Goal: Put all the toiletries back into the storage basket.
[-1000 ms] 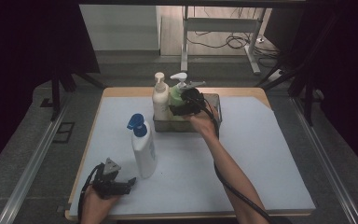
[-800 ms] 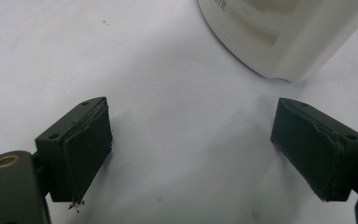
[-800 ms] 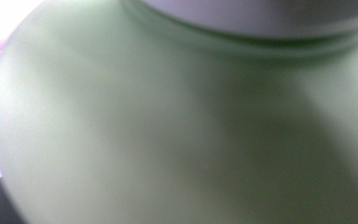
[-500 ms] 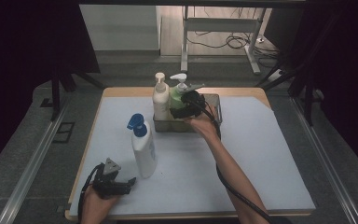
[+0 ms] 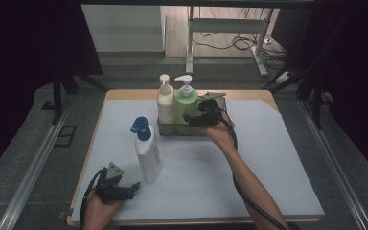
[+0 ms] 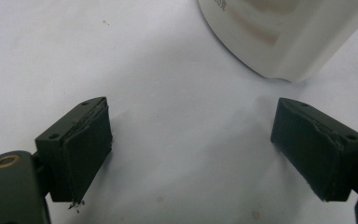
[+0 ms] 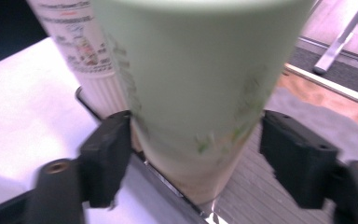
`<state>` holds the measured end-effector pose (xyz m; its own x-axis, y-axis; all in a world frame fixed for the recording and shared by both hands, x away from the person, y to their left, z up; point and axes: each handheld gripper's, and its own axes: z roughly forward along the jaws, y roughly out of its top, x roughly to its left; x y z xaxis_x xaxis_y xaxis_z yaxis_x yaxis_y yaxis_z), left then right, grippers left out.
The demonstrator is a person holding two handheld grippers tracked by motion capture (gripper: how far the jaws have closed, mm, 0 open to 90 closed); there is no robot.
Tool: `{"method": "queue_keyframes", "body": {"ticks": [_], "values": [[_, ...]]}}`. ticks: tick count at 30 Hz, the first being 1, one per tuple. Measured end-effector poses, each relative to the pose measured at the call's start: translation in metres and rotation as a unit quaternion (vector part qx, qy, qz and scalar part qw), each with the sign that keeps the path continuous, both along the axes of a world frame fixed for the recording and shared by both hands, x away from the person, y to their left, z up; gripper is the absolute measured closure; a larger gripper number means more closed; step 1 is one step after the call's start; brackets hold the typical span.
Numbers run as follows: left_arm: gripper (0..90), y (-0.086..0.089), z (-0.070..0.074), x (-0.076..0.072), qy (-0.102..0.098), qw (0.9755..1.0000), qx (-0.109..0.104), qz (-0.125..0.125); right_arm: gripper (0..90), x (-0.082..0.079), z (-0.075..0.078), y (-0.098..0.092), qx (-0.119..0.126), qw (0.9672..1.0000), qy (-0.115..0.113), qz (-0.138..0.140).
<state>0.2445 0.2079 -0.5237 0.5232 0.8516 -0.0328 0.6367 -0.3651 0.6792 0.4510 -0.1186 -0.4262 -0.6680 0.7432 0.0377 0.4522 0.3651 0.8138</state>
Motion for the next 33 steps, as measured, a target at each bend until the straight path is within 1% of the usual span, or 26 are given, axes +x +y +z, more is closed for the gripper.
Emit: {"method": "queue_keyframes", "body": {"ticks": [5, 8, 11, 13, 16, 19, 20, 24, 28, 31, 33], "values": [[12.2, 0.000, 0.000, 0.000, 0.000, 1.0000, 0.000, 0.000, 39.5, -0.005, 0.001, -0.020, 0.013, 0.9999, 0.001, 0.004], [12.2, 0.000, 0.000, 0.000, 0.000, 1.0000, 0.000, 0.000, 47.5, -0.003, 0.000, -0.033, 0.021, 0.9997, 0.008, -0.008], [12.2, 0.000, 0.000, 0.000, 0.000, 1.0000, 0.000, 0.000, 56.4, 0.001, -0.002, -0.041, 0.025, 0.9992, 0.013, -0.029], [12.2, 0.000, 0.000, 0.000, 0.000, 1.0000, 0.000, 0.000, 62.1, 0.005, -0.004, -0.042, 0.023, 0.9988, 0.013, -0.042], [12.2, 0.000, 0.000, 0.000, 0.000, 1.0000, 0.000, 0.000, 74.3, 0.011, -0.009, -0.040, 0.003, 0.9979, 0.018, -0.062], [12.2, 0.000, 0.000, 0.000, 0.000, 1.0000, 0.000, 0.000, 83.7, 0.018, -0.015, -0.036, -0.002, 0.9971, 0.024, -0.073], [12.2, 0.000, 0.000, 0.000, 0.000, 1.0000, 0.000, 0.000, 85.1, 0.020, -0.017, -0.034, -0.007, 0.9965, 0.027, -0.079], [12.2, 0.000, 0.000, 0.000, 0.000, 1.0000, 0.000, 0.000, 87.1, 0.028, -0.024, -0.026, -0.020, 0.9956, 0.034, -0.085], [12.2, 0.000, 0.000, 0.000, 0.000, 1.0000, 0.000, 0.000, 87.2, 0.031, -0.029, -0.018, -0.023, 0.9953, 0.039, -0.086], [12.2, 0.000, 0.000, 0.000, 0.000, 1.0000, 0.000, 0.000, 87.2, 0.032, -0.032, -0.014, -0.028, 0.9955, 0.044, -0.080], [12.2, 0.000, 0.000, 0.000, 0.000, 1.0000, 0.000, 0.000, 88.9, 0.033, -0.034, -0.011, -0.028, 0.9955, 0.046, -0.079]]}}
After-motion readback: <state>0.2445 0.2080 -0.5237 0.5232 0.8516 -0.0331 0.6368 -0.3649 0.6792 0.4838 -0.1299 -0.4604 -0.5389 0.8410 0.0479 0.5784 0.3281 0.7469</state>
